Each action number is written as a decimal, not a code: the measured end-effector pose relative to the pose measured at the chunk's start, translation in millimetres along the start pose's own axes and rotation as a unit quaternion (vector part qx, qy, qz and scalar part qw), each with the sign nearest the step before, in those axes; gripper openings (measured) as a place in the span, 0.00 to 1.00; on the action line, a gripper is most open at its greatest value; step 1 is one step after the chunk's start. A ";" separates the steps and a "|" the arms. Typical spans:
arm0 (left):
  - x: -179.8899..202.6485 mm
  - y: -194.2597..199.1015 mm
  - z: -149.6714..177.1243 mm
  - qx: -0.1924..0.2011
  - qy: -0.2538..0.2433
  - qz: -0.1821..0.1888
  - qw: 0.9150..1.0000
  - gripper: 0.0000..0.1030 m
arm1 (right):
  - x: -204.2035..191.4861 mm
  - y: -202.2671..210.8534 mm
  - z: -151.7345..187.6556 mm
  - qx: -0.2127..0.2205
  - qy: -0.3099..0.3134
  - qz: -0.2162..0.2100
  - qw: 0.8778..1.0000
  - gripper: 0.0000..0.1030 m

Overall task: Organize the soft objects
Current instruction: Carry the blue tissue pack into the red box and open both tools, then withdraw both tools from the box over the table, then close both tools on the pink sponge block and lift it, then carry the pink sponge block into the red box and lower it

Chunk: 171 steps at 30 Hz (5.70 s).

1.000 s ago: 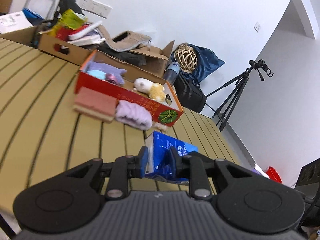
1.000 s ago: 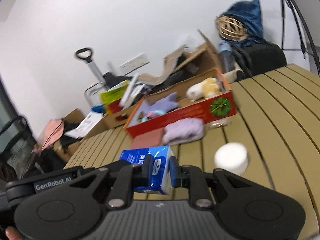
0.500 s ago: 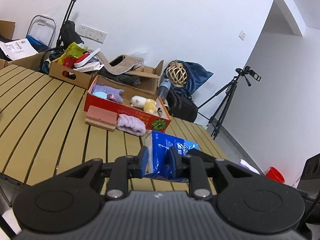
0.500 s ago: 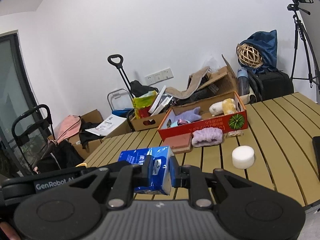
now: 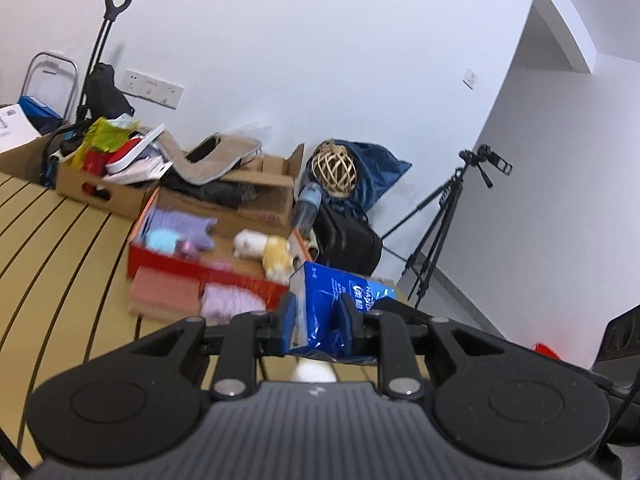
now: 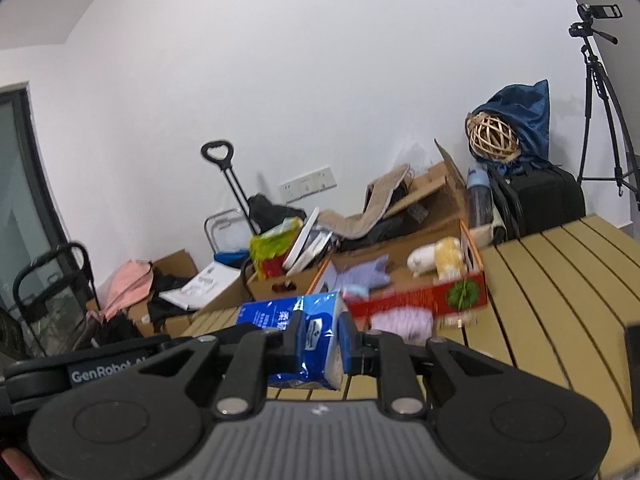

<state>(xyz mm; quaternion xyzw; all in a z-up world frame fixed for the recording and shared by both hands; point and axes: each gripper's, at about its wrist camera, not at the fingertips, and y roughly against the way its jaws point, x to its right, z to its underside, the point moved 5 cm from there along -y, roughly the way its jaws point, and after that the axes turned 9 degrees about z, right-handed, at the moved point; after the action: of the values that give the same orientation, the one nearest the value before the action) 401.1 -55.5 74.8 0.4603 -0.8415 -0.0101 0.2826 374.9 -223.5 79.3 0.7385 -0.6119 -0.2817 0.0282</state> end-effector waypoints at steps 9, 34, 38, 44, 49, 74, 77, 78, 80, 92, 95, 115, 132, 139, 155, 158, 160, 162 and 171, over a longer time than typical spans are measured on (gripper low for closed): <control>-55.6 -139.6 -74.0 -0.026 0.029 -0.016 0.999 0.22 | 27.8 -142.6 -78.5 -0.030 -0.008 0.015 0.999 0.16; -191.5 -330.7 -15.9 -0.202 0.093 -0.090 0.971 0.27 | 100.2 -374.7 -9.0 -0.226 0.011 0.156 0.962 0.12; -174.8 -300.2 -41.4 -0.176 0.058 -0.083 0.979 0.40 | 94.0 -344.6 -36.3 -0.199 0.009 0.143 0.969 0.23; -130.8 -213.3 -85.8 -0.124 -0.058 -0.086 0.987 0.41 | 75.8 -277.1 -84.7 -0.144 0.042 0.125 0.981 0.28; -101.9 -129.0 -95.5 -0.063 -0.108 -0.112 0.986 0.45 | 65.1 -198.4 -100.2 -0.097 0.070 0.115 0.986 0.31; -77.7 101.5 79.3 -0.013 -0.092 -0.200 0.975 0.78 | 14.6 26.2 97.5 -0.055 0.105 0.082 0.990 0.60; -83.4 91.7 73.1 -0.016 -0.088 -0.202 0.975 0.78 | 14.7 19.1 93.7 -0.056 0.104 0.082 0.990 0.60; -86.5 84.8 69.0 -0.017 -0.083 -0.199 0.976 0.78 | 15.2 13.9 92.4 -0.058 0.101 0.081 0.990 0.60; -93.6 68.9 60.1 -0.019 -0.066 -0.189 0.980 0.78 | 15.4 -1.1 89.3 -0.067 0.095 0.075 0.990 0.60; -190.6 -105.6 16.8 -0.055 -0.026 -0.198 0.978 0.54 | 7.2 -184.7 55.0 -0.112 0.053 0.034 0.992 0.38; -218.2 -143.9 13.7 -0.075 -0.007 -0.198 0.977 0.46 | 4.5 -240.4 57.1 -0.139 0.035 0.023 0.989 0.34; -251.6 -148.1 22.6 -0.081 0.111 -0.128 0.982 0.24 | -5.5 -303.2 82.6 -0.156 0.045 0.026 0.986 0.25; -72.3 -15.2 74.1 -0.039 0.045 -0.050 0.997 0.24 | 12.1 -52.7 81.6 -0.088 0.008 0.026 0.996 0.22; -35.5 0.6 70.2 -0.025 0.019 -0.031 0.999 0.24 | 22.4 -5.2 72.3 -0.061 -0.006 0.025 0.998 0.22; -56.0 -104.7 -41.7 0.028 -0.001 -0.018 0.999 0.24 | 38.5 -110.7 -30.5 -0.027 -0.035 0.014 0.999 0.22; -83.6 -146.3 -66.2 0.032 0.022 -0.022 0.999 0.24 | 41.7 -162.2 -53.2 -0.033 -0.032 0.020 0.999 0.22; -108.2 -175.1 -76.6 0.025 0.043 -0.025 0.998 0.24 | 45.5 -198.9 -63.9 -0.042 -0.029 0.027 0.998 0.22; -126.9 -200.1 -81.6 0.013 0.035 -0.043 0.998 0.24 | 51.3 -237.2 -67.1 -0.062 -0.033 0.029 0.997 0.22; -209.3 -297.9 -65.3 -0.063 0.060 -0.098 0.991 0.24 | 82.0 -369.2 -38.2 -0.141 -0.037 0.064 0.987 0.22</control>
<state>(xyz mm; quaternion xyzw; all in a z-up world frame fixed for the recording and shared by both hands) 749.0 -47.9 -50.5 0.5219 -0.7716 -0.0633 0.3582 727.6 -218.5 -62.6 0.6752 -0.6127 -0.3904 0.1277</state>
